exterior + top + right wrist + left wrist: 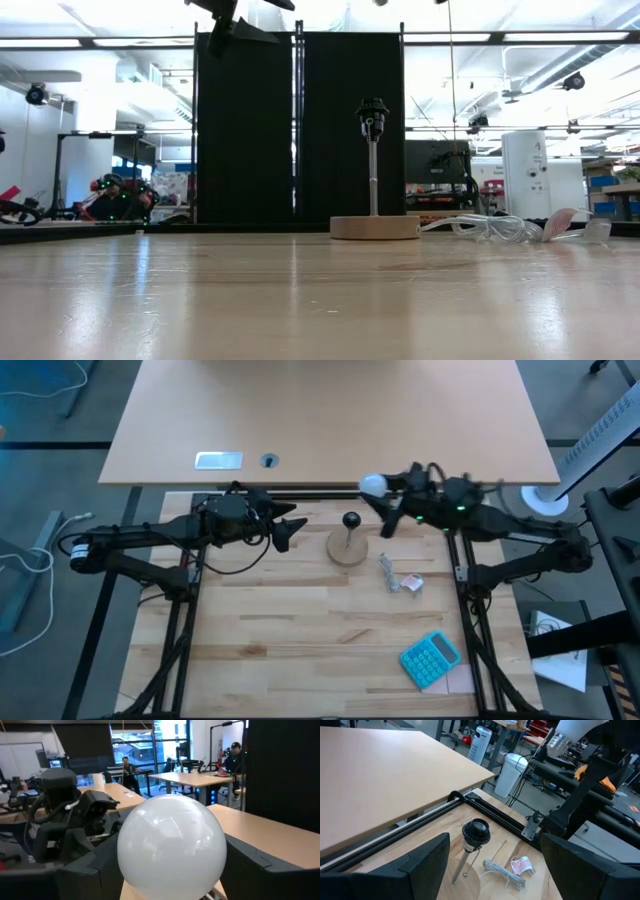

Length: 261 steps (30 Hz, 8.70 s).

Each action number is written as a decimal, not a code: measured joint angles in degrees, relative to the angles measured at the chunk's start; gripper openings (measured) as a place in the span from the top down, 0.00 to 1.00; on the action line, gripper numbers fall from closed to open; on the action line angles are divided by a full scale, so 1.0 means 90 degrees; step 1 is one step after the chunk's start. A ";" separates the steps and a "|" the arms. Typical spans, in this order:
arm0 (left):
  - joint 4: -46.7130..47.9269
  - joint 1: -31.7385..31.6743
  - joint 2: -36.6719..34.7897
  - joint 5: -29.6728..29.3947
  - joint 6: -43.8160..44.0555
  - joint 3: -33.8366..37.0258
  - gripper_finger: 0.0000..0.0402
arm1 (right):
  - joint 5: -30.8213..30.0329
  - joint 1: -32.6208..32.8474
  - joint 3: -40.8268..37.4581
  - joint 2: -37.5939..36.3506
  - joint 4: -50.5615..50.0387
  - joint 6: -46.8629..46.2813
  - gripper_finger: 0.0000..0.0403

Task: Screw lightbulb
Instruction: Insert the lightbulb into the lamp

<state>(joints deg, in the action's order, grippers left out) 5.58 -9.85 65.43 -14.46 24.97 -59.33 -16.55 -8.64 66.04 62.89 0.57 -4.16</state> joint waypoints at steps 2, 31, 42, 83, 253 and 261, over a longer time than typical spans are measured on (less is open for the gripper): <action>0.0000 0.0000 0.0000 0.0000 0.0001 0.0000 0.24 | 0.0004 0.0000 0.0015 0.0274 0.0242 -0.0118 0.39; 0.0001 0.0001 0.0002 0.0002 0.0000 0.0000 0.24 | 0.0221 -0.0280 0.0845 0.1660 0.0258 0.0611 0.39; -0.0003 0.0002 0.0002 0.0002 0.0002 0.0000 0.24 | 0.0684 -0.0197 0.0782 0.0975 -0.0766 0.0400 0.40; -0.4544 -0.1096 0.2453 0.2959 -0.2476 0.1889 0.24 | 0.0930 0.0048 0.0447 0.0814 -0.0966 0.0683 0.40; -0.7602 -0.0780 0.4285 0.1780 -0.2573 0.2394 0.91 | -0.0185 0.0090 -0.1355 0.2508 0.2662 -0.0040 0.40; -0.7252 -0.0704 0.4294 0.1372 -0.2894 0.2115 0.91 | -0.0395 0.0085 -0.1360 0.2507 0.2650 -0.0007 0.39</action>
<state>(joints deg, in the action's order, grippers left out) -59.68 -16.18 104.07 -2.11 -1.07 -40.29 -20.11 -7.88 53.80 85.45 24.43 -4.23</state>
